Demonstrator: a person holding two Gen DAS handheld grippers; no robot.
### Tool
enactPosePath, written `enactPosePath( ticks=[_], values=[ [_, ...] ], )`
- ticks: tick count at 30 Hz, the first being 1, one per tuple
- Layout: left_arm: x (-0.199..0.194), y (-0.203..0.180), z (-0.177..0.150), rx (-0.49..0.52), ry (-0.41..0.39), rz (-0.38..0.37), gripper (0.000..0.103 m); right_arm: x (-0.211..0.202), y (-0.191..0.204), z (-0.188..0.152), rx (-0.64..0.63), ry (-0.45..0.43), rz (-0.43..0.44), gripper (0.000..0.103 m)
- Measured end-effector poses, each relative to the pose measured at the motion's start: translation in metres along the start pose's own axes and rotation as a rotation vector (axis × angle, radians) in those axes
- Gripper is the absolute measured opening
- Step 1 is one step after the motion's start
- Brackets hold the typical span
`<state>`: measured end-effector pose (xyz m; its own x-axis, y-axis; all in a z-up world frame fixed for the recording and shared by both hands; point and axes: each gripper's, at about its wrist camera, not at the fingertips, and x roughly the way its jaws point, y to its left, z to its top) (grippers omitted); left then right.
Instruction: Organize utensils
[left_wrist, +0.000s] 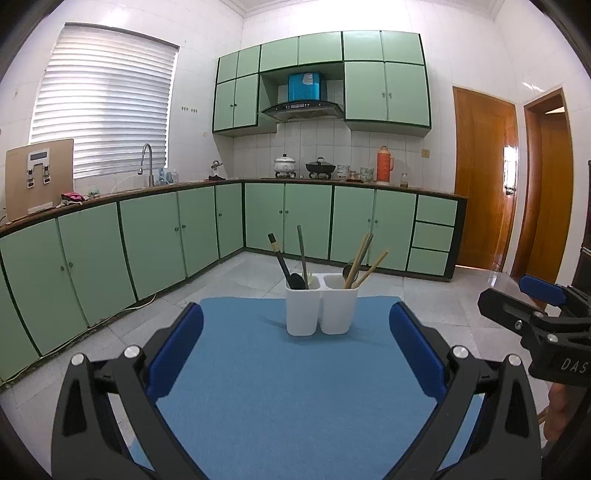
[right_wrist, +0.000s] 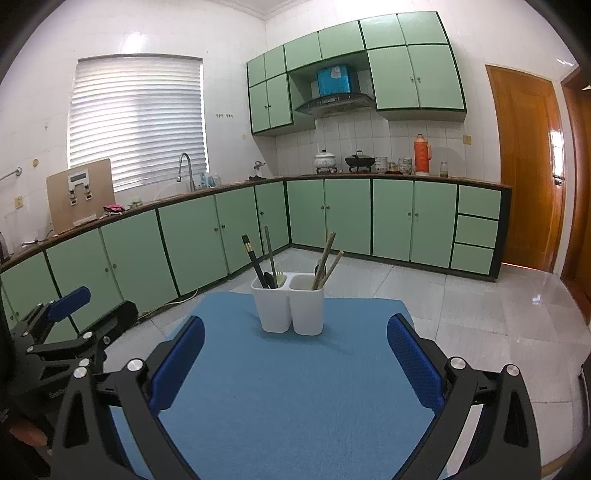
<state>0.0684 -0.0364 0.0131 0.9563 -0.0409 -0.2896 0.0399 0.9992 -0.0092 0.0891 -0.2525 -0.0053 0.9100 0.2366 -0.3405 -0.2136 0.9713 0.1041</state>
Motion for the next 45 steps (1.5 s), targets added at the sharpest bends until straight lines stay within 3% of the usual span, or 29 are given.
enactPosePath(
  ticks=[9,45],
  values=[
    [-0.013,0.001,0.002,-0.011,-0.025,-0.008,0.098,-0.015,0.004,-0.002,-0.006,-0.023,0.004,0.097],
    [-0.005,0.007,-0.002,-0.023,-0.014,-0.004,0.098,-0.006,0.006,-0.001,-0.007,-0.007,0.011,0.097]
  ],
)
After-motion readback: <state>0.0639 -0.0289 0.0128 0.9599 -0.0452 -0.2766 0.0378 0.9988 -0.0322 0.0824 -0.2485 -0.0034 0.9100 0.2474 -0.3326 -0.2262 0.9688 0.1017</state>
